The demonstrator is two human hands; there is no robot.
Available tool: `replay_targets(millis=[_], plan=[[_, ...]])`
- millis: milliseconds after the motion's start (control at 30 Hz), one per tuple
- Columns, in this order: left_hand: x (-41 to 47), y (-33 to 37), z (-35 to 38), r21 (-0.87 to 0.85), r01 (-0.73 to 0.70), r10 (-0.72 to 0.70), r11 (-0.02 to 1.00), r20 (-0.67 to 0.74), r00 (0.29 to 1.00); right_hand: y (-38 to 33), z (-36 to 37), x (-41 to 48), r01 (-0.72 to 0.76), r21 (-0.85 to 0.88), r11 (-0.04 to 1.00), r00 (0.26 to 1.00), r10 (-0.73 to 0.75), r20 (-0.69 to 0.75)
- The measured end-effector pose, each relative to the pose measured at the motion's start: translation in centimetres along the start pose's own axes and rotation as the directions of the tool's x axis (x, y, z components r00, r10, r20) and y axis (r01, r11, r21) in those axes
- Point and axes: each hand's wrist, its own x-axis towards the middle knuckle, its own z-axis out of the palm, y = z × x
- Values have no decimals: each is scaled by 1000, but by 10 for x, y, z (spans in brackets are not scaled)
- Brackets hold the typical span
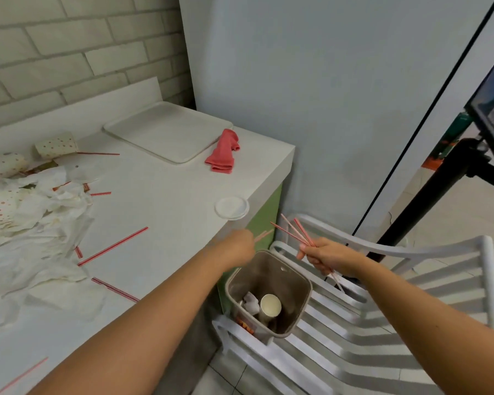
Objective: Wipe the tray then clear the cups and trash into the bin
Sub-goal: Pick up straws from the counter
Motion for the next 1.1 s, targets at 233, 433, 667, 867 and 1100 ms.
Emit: replay_targets(millis=[233, 433, 667, 867, 1100], plan=[[29, 3, 63, -471, 419, -228, 776, 410, 883, 30, 12, 24, -368, -196, 909, 926, 378, 11], [37, 5, 81, -719, 498, -238, 484, 440, 866, 24, 47, 50, -484, -175, 858, 860, 503, 87], [46, -5, 73, -656, 375, -304, 655, 225, 926, -8, 60, 66, -206, -316, 926, 977, 211, -20], [32, -8, 34, -499, 68, -170, 864, -163, 972, -66, 55, 79, 69, 183, 981, 971, -25, -236], [-7, -34, -9, -409, -151, -38, 900, -419, 907, -112, 66, 83, 149, 243, 959, 962, -83, -261]])
